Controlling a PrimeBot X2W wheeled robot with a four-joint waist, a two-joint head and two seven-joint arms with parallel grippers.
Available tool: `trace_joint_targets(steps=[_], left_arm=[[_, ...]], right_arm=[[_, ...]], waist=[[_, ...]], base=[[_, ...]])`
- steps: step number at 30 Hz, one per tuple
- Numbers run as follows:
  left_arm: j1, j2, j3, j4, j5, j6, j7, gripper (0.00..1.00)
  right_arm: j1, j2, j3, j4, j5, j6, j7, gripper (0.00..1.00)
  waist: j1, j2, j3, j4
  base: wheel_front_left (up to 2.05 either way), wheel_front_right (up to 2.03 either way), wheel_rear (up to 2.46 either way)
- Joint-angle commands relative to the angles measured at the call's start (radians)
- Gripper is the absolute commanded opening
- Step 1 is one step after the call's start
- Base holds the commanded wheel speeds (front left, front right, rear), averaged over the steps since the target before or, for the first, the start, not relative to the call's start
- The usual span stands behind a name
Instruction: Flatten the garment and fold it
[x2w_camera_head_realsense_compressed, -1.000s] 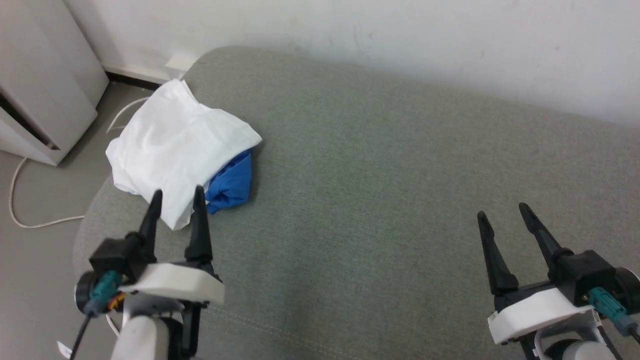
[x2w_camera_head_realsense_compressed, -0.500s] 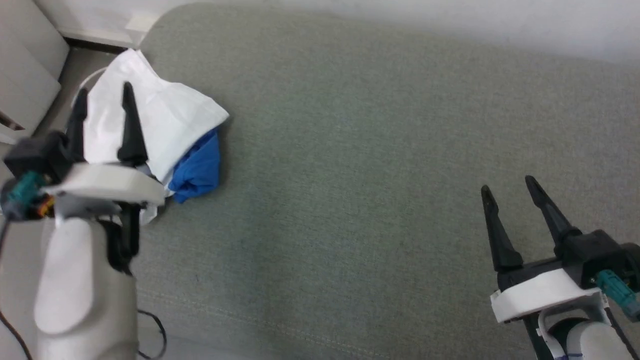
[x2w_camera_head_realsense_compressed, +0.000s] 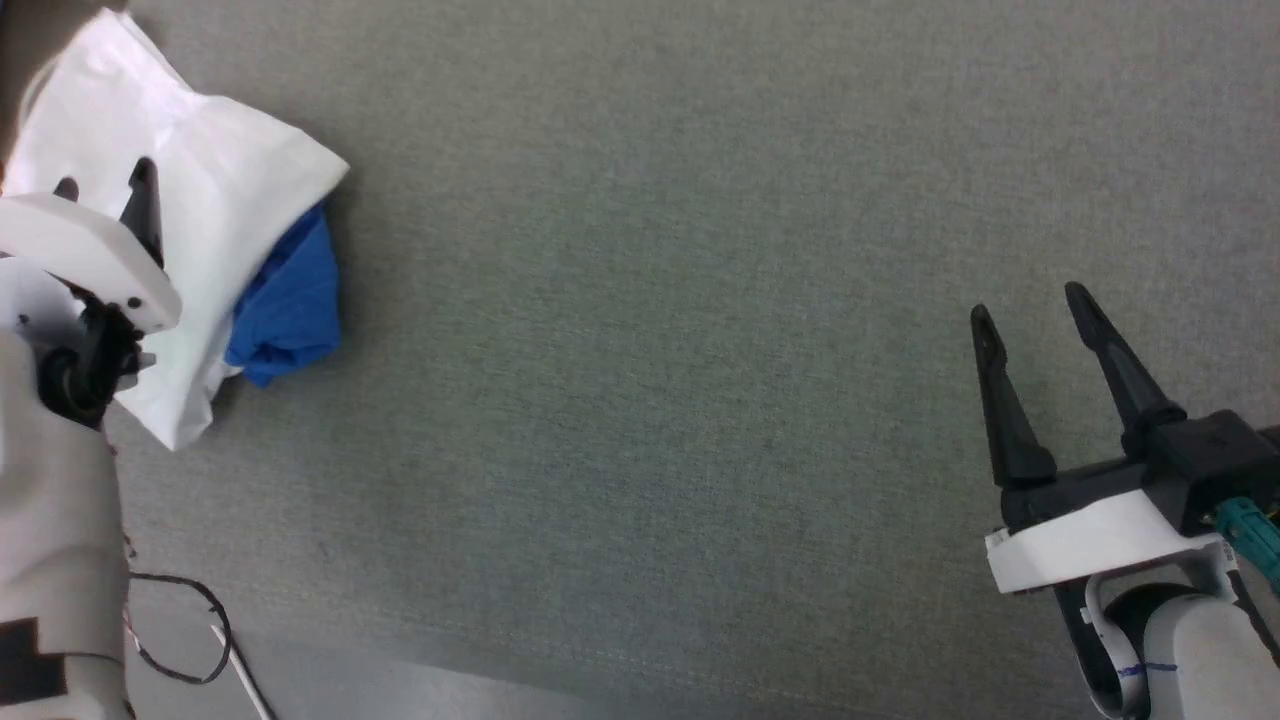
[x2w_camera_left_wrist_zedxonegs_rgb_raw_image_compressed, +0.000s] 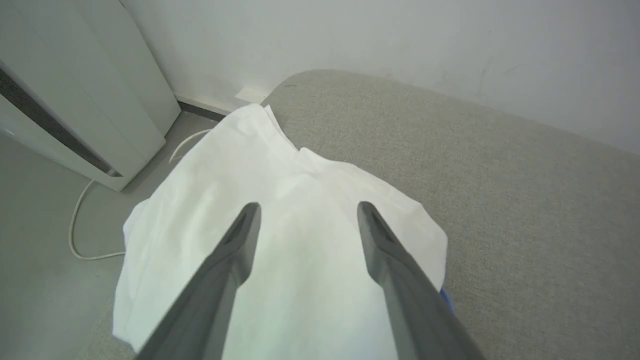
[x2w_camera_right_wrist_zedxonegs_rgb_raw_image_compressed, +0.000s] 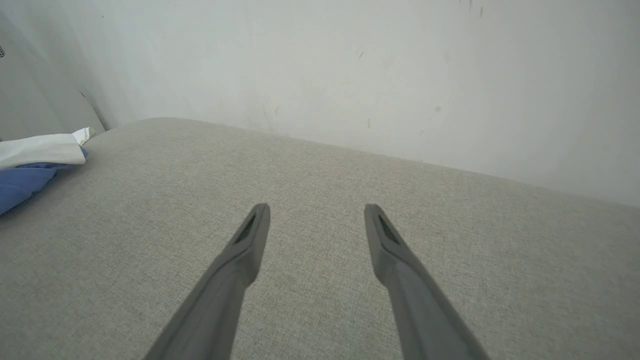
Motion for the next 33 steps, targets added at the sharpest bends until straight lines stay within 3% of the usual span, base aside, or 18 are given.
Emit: trace_joint_targets(steps=[1, 11, 12, 14, 15, 18, 23, 27, 33], left_arm=[[-0.033, 0.018, 0.004, 0.039, -0.016, -0.008, 0.029, 1.00], [-0.108, 0.055, -0.018, 0.288, -0.083, -0.022, 0.371, 1.00], [-0.115, 0.056, -0.020, 0.305, -0.093, -0.025, 0.404, 0.76], [-0.126, 0.057, -0.022, 0.327, -0.112, -0.030, 0.452, 0.14], [-0.130, 0.059, -0.026, 0.337, -0.119, -0.032, 0.475, 0.00], [-0.146, 0.065, -0.021, 0.358, -0.144, -0.035, 0.519, 0.00], [-0.145, 0.081, -0.030, 0.310, -0.119, -0.008, 0.420, 0.00], [-0.142, 0.101, -0.043, 0.234, -0.057, 0.055, 0.186, 0.00], [-0.147, 0.105, -0.050, 0.181, -0.010, 0.078, -0.153, 0.00]], right_arm=[[-0.020, -0.005, 0.001, -0.011, -0.005, -0.002, 0.001, 1.00], [-0.047, -0.026, 0.009, -0.031, 0.013, -0.002, 0.007, 1.00], [-0.049, -0.027, 0.010, -0.032, 0.015, -0.002, 0.007, 1.00], [-0.052, -0.028, 0.013, -0.035, 0.017, -0.002, 0.010, 1.00], [-0.054, -0.028, 0.013, -0.036, 0.019, -0.002, 0.010, 1.00], [-0.057, -0.028, 0.019, -0.037, 0.024, -0.002, 0.012, 1.00], [-0.053, -0.025, 0.024, -0.019, 0.032, -0.002, 0.007, 1.00], [-0.042, -0.019, 0.024, 0.011, 0.042, -0.002, -0.011, 1.00], [-0.007, -0.004, 0.021, 0.066, 0.064, -0.002, -0.040, 1.00]], waist=[[-0.0003, 0.0000, 0.080, -0.033], [-0.0003, 0.0000, 0.164, -0.035], [-0.0003, 0.0000, 0.168, -0.034], [-0.0003, 0.0000, 0.174, -0.032], [-0.0003, 0.0000, 0.175, -0.030], [-0.0003, 0.0000, 0.173, -0.022], [-0.0003, 0.0000, 0.133, -0.017], [-0.0003, 0.0000, 0.060, -0.007], [-0.0003, 0.0000, -0.085, 0.012]], base=[[0.00, 0.00, 0.00], [0.00, 0.00, 0.00], [0.00, 0.00, 0.00], [0.00, 0.00, 0.00], [0.00, 0.00, 0.00], [0.00, 0.00, 0.00], [0.00, 0.00, 0.00], [0.00, 0.00, 0.00], [0.00, 0.00, 0.00]])
